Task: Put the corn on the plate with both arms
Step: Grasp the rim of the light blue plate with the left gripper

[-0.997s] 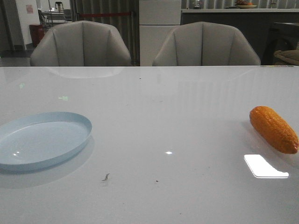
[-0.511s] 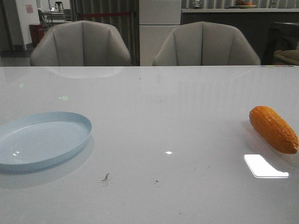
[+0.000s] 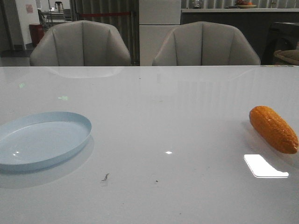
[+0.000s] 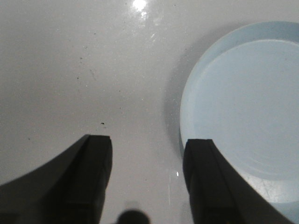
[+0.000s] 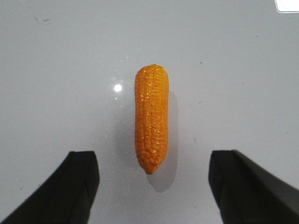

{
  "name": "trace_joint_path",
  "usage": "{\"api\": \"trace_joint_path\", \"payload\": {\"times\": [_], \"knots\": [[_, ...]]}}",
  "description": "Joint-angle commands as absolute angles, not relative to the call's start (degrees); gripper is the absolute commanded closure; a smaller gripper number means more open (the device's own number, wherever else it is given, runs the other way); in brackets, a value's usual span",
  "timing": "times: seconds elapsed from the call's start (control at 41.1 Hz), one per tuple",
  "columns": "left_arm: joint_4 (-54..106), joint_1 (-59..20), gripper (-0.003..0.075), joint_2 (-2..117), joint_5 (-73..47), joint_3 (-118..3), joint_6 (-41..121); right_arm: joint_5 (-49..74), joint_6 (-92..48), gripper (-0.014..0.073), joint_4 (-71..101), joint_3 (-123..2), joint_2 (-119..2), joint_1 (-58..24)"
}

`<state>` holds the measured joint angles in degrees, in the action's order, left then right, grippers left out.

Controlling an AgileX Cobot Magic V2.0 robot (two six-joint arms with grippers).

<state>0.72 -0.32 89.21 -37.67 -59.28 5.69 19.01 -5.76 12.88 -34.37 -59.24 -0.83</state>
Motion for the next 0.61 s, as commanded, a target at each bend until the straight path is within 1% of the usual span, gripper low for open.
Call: {"api": "trace_joint_path", "payload": {"times": [0.0,0.17,0.292,0.389,0.584], "knots": [[2.1,-0.3,0.0312,91.2,-36.5,-63.4,6.3,15.8,-5.9,-0.0003,13.1,-36.5,-58.6,-0.9],[3.6,-0.4,0.0312,95.8,-36.2,-64.4,6.4,16.2,-5.9,-0.0003,13.1,-36.5,-58.6,-0.9],[8.4,-0.4,0.0312,98.6,-36.4,-64.5,11.6,16.4,-5.9,-0.0003,13.1,-36.5,-58.6,-0.9],[11.6,-0.4,0.0312,99.8,-36.4,-64.6,14.8,16.4,-5.9,-0.0003,13.1,-36.5,-58.6,-0.9],[11.7,-0.4,0.0312,101.3,-36.2,-64.6,14.9,16.5,-5.9,-0.0003,13.1,-36.5,-58.6,-0.9]]}}
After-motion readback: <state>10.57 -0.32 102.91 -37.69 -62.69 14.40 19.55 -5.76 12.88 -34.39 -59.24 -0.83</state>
